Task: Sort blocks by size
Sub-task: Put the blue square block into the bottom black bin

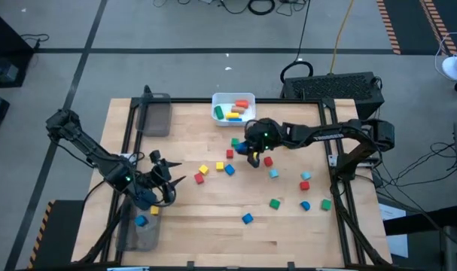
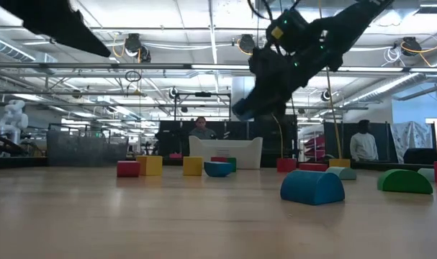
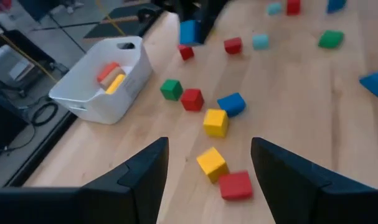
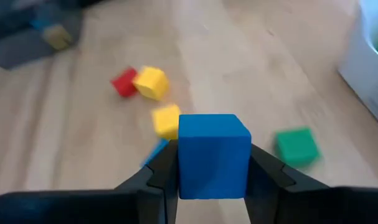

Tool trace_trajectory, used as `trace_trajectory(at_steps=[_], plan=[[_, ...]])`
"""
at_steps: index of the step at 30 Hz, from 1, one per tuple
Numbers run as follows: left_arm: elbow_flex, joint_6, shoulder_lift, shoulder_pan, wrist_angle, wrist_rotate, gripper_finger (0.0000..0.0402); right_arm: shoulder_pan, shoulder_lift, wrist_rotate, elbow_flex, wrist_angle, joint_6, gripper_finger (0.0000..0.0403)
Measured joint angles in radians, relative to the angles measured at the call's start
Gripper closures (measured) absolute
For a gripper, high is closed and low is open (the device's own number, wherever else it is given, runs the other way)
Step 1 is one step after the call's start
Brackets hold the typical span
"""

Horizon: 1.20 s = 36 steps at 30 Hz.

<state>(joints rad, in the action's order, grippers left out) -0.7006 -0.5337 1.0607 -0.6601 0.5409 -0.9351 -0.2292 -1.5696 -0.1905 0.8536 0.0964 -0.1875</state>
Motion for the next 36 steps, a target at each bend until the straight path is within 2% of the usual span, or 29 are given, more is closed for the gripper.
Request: trace_trajectory(at_steps=[5, 10, 19, 25, 34, 36], plan=[[0.0, 0.084, 0.005, 0.034, -0.066, -0.048, 0.0171, 0.065, 0.0, 0.0, 0.0, 0.091, -0.037, 0.0288], [0.0, 0.277, 0.044, 0.066, -0.22, -0.05, 0.0171, 0.123, 0.0, 0.0, 0.0, 0.182, -0.06, 0.0288], [0.0, 0.64, 0.189, 0.106, -0.504, -0.032, 0.0171, 0.195, 0.0, 0.0, 0.001, 0.291, -0.063, 0.0287], [0.0, 0.836, 0.28, 0.133, -0.672, 0.044, 0.0171, 0.221, 0.0, 0.0, 0.001, 0.341, -0.068, 0.0287], [0.0, 1.053, 0.353, 0.179, -0.88, 0.052, 0.0171, 0.238, -0.02, -0.05, 0.001, 0.395, -0.117, 0.0287], [0.0, 1.085, 0.358, 0.19, -0.9, 0.081, 0.0171, 0.239, -0.038, -0.054, 0.001, 0.42, -0.125, 0.0287]])
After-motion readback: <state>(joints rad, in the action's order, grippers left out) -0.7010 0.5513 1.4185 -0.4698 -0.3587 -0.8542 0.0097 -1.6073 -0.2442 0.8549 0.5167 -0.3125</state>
